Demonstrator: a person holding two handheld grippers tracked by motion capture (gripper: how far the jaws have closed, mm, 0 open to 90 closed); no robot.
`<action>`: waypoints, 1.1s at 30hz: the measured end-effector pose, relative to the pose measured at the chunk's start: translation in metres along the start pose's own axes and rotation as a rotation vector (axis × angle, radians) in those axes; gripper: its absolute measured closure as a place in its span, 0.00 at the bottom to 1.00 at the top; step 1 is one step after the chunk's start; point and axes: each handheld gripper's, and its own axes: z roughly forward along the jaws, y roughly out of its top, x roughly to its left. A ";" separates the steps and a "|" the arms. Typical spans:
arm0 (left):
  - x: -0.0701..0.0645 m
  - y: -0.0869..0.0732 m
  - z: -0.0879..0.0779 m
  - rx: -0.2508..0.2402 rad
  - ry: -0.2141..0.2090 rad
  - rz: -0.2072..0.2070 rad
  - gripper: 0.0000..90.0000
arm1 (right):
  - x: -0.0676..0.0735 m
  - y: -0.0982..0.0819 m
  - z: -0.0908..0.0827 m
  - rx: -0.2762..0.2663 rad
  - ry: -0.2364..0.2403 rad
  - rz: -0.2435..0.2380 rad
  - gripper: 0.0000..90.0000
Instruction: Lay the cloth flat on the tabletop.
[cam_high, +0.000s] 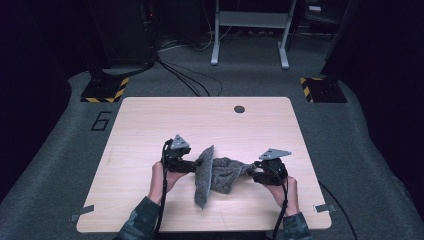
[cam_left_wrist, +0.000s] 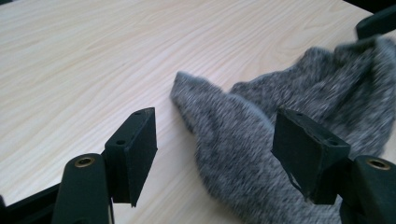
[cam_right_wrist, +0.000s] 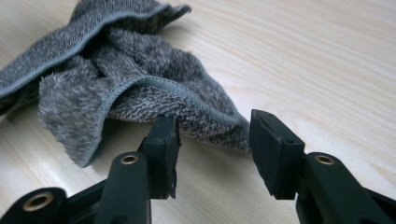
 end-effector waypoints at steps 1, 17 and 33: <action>-0.003 0.003 0.003 0.001 -0.006 0.005 0.34 | 0.000 0.000 0.000 0.000 0.000 0.000 0.58; -0.011 -0.001 0.054 0.223 0.030 0.090 0.84 | 0.011 -0.009 0.016 0.035 -0.018 -0.048 0.90; 0.021 -0.031 0.020 0.139 -0.007 -0.034 0.84 | 0.006 -0.017 0.012 0.038 -0.055 -0.072 0.95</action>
